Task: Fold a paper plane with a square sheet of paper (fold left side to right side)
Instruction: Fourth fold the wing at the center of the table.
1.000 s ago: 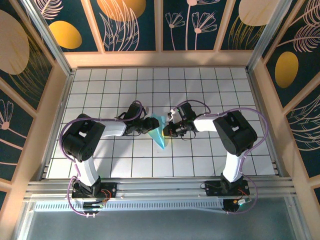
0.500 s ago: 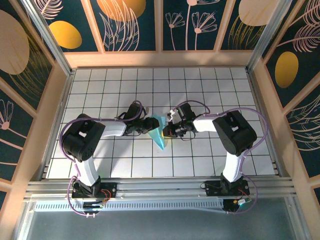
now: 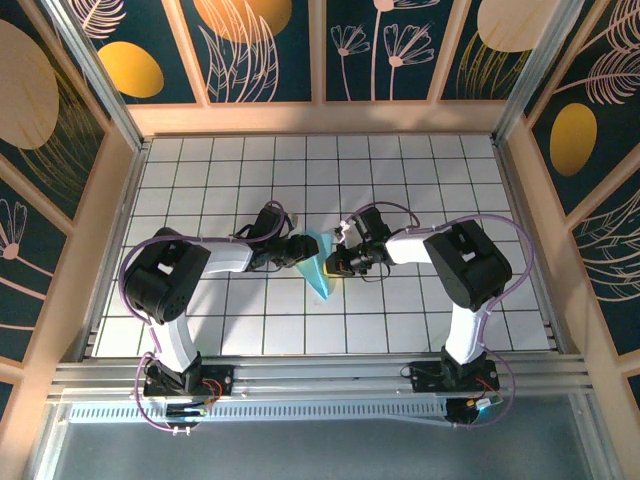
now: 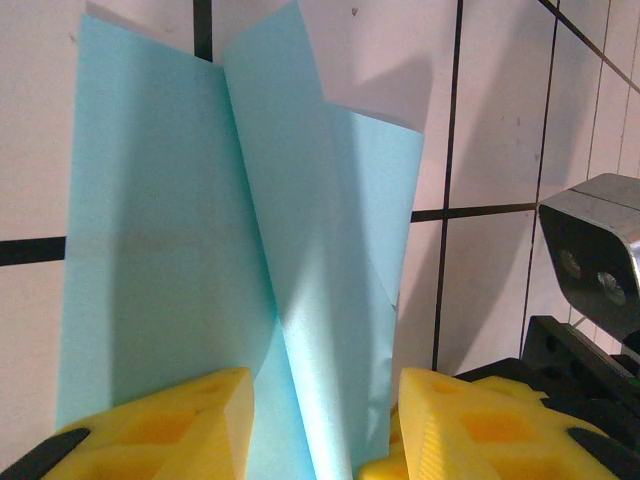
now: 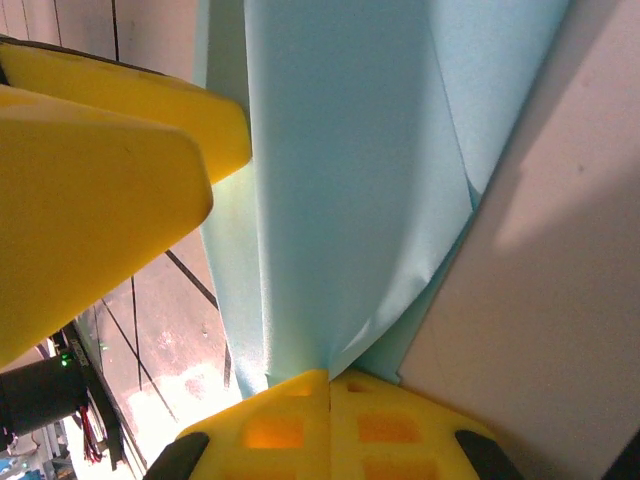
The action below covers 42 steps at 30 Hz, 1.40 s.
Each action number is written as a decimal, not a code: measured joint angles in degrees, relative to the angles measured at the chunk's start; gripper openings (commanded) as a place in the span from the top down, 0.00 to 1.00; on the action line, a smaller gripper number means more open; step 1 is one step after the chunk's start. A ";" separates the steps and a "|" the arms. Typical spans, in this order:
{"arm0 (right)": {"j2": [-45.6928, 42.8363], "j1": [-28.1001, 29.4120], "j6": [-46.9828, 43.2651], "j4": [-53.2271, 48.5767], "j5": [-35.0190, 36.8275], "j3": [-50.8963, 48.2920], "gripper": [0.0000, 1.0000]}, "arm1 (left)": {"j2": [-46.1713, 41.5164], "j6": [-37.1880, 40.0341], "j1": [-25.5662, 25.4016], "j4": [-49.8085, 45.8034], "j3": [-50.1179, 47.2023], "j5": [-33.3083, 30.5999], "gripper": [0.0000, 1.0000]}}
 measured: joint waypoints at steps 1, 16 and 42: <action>0.02 0.00 0.04 0.00 0.02 0.00 0.95 | 0.00 -0.02 0.00 0.00 0.00 0.00 0.57; 0.09 0.00 0.57 0.09 0.00 0.00 0.94 | 0.00 -0.02 0.00 0.00 0.00 0.00 0.59; -2.43 -1.01 2.97 3.17 -3.69 -0.96 0.75 | 0.37 0.81 0.00 -0.46 0.13 -0.90 0.65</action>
